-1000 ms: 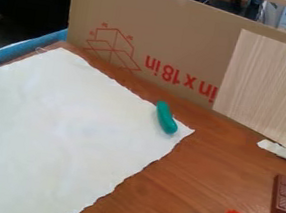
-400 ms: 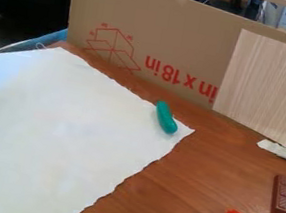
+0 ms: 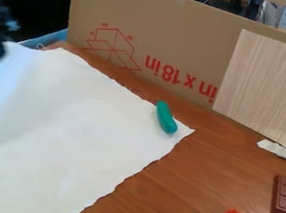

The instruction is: Fold the white cloth with a green object on it from bottom left to top right

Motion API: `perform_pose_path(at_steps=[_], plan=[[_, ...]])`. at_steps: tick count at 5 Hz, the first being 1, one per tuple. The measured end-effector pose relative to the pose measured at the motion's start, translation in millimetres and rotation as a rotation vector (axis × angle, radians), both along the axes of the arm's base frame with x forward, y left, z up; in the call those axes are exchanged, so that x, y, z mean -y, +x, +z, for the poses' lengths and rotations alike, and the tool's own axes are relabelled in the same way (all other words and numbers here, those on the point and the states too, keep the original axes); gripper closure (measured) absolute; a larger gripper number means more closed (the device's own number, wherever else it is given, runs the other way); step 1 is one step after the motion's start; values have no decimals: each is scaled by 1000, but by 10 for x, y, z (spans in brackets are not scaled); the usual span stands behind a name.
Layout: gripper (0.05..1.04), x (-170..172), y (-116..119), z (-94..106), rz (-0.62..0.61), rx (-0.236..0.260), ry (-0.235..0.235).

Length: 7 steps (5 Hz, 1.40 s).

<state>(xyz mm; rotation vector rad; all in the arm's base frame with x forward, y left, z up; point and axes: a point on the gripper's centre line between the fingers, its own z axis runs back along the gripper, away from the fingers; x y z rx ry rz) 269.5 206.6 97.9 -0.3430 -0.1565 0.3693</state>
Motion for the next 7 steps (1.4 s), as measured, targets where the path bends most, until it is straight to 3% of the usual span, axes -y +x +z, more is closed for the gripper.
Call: perform_pose_path(at_steps=[1, 2, 3, 6, 7], plan=[[1032, 422, 309, 28, 74, -90, -15], [1032, 822, 605, 185, 84, -120, -37], [1032, 1082, 768, 209, 108, -147, -60], [1017, 1874, 1227, 251, 159, -185, -103], [858, 1990, 1264, 221, 158, -178, -84]])
